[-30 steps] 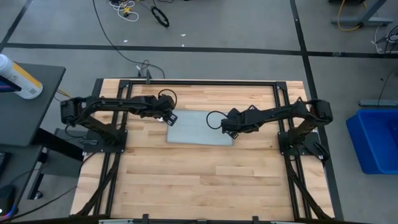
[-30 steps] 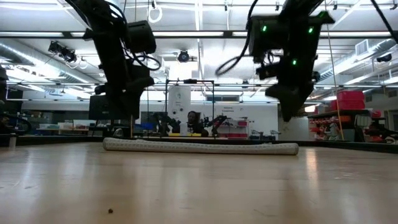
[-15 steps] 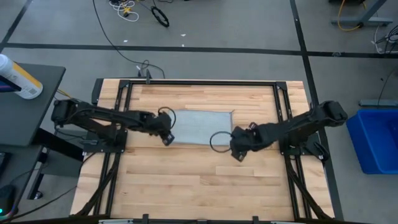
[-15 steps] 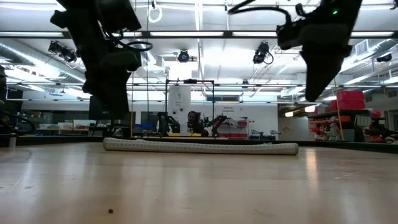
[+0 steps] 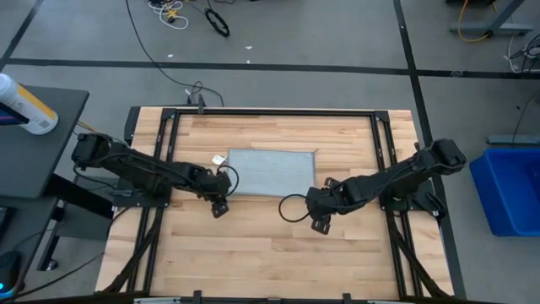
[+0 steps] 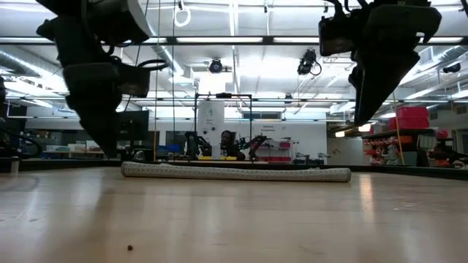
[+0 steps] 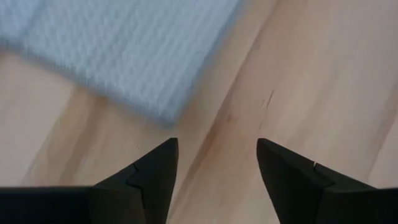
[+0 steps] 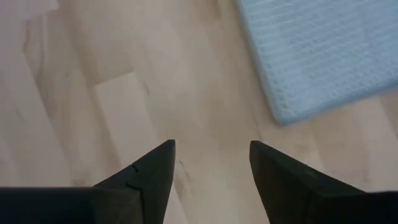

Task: Fold microfiber towels
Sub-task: Fold the gray towel

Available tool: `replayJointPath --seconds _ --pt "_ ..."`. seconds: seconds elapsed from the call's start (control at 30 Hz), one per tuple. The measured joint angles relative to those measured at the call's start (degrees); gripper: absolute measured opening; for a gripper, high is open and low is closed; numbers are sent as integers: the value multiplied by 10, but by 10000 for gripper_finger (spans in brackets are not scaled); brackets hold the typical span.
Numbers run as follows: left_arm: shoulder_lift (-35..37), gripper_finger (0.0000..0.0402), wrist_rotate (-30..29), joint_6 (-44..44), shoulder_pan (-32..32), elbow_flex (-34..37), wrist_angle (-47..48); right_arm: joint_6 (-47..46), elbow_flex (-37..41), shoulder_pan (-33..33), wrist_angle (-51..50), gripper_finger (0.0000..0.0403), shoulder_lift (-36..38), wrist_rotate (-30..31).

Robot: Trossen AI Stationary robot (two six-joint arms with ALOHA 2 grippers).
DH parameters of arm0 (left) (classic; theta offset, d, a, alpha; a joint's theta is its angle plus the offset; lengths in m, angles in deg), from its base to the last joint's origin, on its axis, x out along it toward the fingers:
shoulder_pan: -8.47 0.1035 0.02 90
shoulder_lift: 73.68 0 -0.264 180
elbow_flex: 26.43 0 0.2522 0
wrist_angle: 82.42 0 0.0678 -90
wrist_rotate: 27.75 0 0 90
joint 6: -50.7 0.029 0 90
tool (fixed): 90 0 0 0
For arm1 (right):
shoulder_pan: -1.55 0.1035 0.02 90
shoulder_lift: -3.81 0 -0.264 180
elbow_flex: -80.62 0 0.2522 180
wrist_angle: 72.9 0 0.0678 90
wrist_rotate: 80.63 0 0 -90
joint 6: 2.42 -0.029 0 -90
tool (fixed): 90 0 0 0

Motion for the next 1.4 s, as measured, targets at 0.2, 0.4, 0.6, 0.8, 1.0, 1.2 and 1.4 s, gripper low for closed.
replayJointPath --seconds 0.2,0.4,0.6,0.8,1.0,1.2,1.4 --pt "0 233 4 36 -3 28 -26 27 0 -10 37 208 -22 -32" --pt "0 234 -3 80 -1 53 -77 79 -1 -15 39 219 -46 -19" --pt "-4 234 -26 107 10 74 -116 108 -1 -44 25 221 -67 -2" --pt "-4 234 -21 138 25 73 -136 133 -1 -76 25 209 -73 6" --pt "-30 234 -17 155 25 73 -159 145 -1 -86 37 223 -83 1" --pt "-76 234 -3 167 25 69 -188 147 -1 -86 33 213 -94 -8" --pt "-77 234 -4 182 29 61 -181 161 -1 -86 20 210 -98 -4"
